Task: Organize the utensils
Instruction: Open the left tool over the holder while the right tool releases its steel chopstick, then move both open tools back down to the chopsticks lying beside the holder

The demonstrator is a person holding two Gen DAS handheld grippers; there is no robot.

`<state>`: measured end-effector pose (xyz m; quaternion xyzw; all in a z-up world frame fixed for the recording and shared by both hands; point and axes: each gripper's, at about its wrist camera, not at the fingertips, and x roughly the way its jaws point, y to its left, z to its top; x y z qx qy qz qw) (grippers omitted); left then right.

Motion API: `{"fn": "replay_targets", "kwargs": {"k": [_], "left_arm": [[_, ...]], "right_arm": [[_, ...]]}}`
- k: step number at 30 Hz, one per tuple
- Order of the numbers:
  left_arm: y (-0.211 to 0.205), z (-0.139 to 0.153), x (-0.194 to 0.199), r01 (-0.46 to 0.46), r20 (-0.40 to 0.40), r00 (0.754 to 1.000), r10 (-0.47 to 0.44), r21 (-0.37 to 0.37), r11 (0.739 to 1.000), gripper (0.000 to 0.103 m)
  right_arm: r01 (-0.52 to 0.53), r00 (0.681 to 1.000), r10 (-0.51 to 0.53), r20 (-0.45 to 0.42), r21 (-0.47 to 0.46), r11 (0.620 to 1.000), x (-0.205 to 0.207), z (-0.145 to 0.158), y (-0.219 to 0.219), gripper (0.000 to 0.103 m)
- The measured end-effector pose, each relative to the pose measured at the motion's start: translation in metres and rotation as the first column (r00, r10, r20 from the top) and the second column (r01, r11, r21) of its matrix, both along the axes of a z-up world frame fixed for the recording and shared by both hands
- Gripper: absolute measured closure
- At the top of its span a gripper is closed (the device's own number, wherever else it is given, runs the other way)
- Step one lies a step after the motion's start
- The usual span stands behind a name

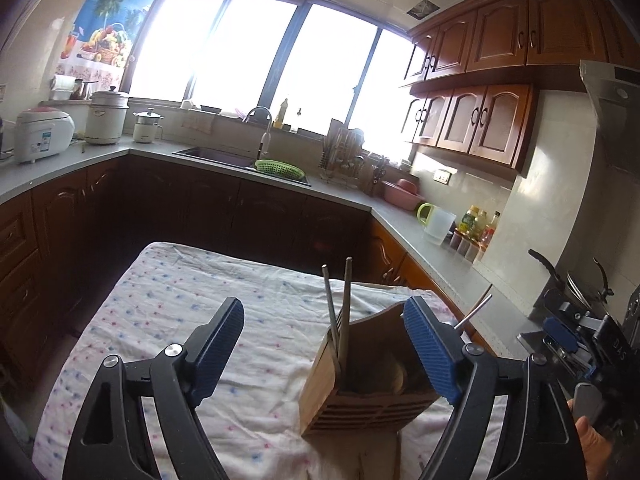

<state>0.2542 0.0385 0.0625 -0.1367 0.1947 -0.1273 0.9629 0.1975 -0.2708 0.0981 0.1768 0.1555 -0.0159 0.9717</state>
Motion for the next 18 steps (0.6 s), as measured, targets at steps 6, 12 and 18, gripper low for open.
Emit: {"fn": "replay_targets", "kwargs": {"k": [6, 12, 18], "left_arm": [[0.002, -0.020, -0.044, -0.025, -0.071, 0.997, 0.025, -0.006, 1.000, 0.019], [0.009, -0.033, -0.080, -0.035, -0.138, 0.990, 0.032, -0.022, 0.999, 0.019], [0.015, -0.037, -0.099, -0.047, -0.183, 0.982, 0.044, -0.010, 0.999, 0.019]], "right_arm": [[-0.016, 1.000, 0.016, -0.024, -0.002, 1.000, -0.029, -0.012, 0.010, 0.004], [0.002, 0.997, 0.000, -0.075, 0.019, 1.000, -0.059, -0.035, 0.014, 0.004], [0.018, 0.989, -0.013, -0.145, 0.034, 0.999, -0.083, -0.062, 0.014, 0.004]]}}
